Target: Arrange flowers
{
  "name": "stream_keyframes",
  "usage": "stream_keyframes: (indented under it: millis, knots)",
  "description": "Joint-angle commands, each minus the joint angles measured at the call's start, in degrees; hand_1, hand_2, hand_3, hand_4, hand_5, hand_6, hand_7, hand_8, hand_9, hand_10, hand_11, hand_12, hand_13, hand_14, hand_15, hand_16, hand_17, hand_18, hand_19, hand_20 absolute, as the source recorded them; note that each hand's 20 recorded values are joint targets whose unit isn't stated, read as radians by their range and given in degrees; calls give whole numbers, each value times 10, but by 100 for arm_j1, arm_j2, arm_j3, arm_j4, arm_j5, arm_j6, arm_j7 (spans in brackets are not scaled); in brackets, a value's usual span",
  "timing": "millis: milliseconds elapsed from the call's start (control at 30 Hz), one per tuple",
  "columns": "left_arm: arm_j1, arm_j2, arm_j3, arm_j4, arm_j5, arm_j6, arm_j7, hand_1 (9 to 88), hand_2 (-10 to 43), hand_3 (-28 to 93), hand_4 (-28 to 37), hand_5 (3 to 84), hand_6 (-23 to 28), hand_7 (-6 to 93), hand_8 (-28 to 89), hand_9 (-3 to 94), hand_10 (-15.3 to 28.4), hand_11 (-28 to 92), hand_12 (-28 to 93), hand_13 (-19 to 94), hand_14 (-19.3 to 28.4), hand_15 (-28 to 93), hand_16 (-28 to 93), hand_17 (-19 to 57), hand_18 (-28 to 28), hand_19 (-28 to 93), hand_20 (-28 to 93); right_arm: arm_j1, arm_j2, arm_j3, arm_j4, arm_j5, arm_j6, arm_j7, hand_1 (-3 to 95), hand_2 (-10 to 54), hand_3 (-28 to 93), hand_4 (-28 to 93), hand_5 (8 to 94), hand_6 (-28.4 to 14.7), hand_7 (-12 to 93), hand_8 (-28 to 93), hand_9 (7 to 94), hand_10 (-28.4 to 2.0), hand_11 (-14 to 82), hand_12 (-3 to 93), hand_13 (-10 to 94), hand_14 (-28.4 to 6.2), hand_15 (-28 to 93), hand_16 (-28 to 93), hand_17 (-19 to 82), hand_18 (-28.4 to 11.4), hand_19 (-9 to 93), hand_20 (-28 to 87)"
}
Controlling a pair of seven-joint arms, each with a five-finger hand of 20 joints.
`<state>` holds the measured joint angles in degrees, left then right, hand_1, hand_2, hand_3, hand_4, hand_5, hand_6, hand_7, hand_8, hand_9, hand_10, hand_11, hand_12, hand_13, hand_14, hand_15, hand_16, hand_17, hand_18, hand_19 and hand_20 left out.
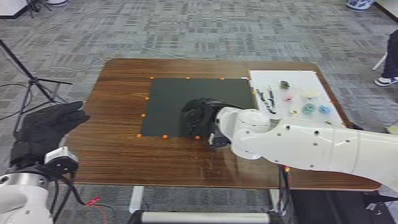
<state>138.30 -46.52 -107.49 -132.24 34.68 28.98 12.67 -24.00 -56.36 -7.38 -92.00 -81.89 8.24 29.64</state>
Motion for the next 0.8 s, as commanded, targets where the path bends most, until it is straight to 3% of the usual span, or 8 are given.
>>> stream_keyframes:
  millis: [33, 167, 267, 300, 367, 500, 567, 800]
  knots:
    - [217, -27, -86, -75, -84, 116, 148, 264, 50, 866, -206, 565, 149, 206, -111, 491, 219, 438, 121, 355, 246, 616, -110, -47, 180, 472, 123, 4, 259, -138, -47, 89, -105, 349, 123, 144, 835, -236, 319, 34, 181, -156, 446, -192, 159, 135, 431, -257, 696, 98, 97, -284, 717, 227]
    - [311, -35, -126, -102, -144, 156, 206, 264, 50, 867, -206, 565, 148, 206, -111, 490, 219, 438, 122, 356, 245, 615, -110, -47, 180, 473, 123, -6, 312, -171, -159, 29, -89, 458, 129, 143, 824, -233, 336, 23, 163, -147, 509, -177, 176, 139, 464, -243, 699, 112, 100, -284, 712, 235]
    - [350, -15, -150, -122, -165, 186, 247, 264, 50, 867, -206, 564, 149, 206, -111, 491, 219, 438, 121, 356, 246, 616, -110, -47, 180, 473, 123, -9, 341, -195, -204, 36, -106, 465, 125, 145, 824, -231, 342, 17, 157, -141, 537, -183, 191, 141, 476, -239, 700, 119, 102, -284, 712, 240]
    - [304, -48, -147, -113, -117, 152, 175, 264, 50, 867, -206, 564, 149, 206, -111, 491, 220, 438, 121, 356, 246, 616, -110, -47, 180, 473, 123, -9, 368, -214, -232, 35, -91, 479, 123, 145, 824, -230, 344, 16, 155, -140, 548, -183, 198, 143, 479, -239, 701, 121, 102, -284, 711, 242]
    - [331, -40, -164, -125, -135, 184, 189, 264, 51, 867, -206, 564, 149, 205, -111, 490, 220, 438, 121, 356, 246, 616, -110, -47, 180, 473, 123, -41, 394, -187, -271, 57, -64, 510, 122, 146, 824, -230, 348, 13, 155, -139, 562, -185, 204, 144, 483, -240, 701, 123, 104, -284, 711, 244]
    - [436, -46, -218, -155, -149, 207, 224, 264, 50, 867, -206, 563, 149, 206, -110, 491, 219, 438, 121, 355, 245, 616, -110, -47, 180, 473, 123, -140, 467, -95, -380, 69, -120, 501, 118, 146, 824, -229, 353, 11, 154, -138, 585, -190, 212, 146, 491, -239, 701, 126, 105, -284, 711, 246]
    - [522, -35, -250, -177, -223, 243, 302, 264, 50, 868, -205, 564, 149, 204, -111, 491, 219, 439, 121, 355, 245, 615, -110, -47, 180, 473, 123, -169, 504, -85, -459, 146, -123, 498, 117, 146, 824, -229, 358, 8, 153, -137, 596, -190, 215, 146, 497, -237, 700, 127, 105, -284, 711, 247]
    - [622, -29, -305, -221, -238, 321, 351, 264, 51, 868, -205, 562, 147, 206, -110, 491, 220, 438, 121, 354, 245, 615, -110, -47, 180, 474, 123, -351, 619, 39, -761, 43, -14, 487, 116, 146, 824, -228, 370, 1, 149, -135, 627, -192, 233, 150, 508, -236, 701, 133, 107, -284, 714, 249]
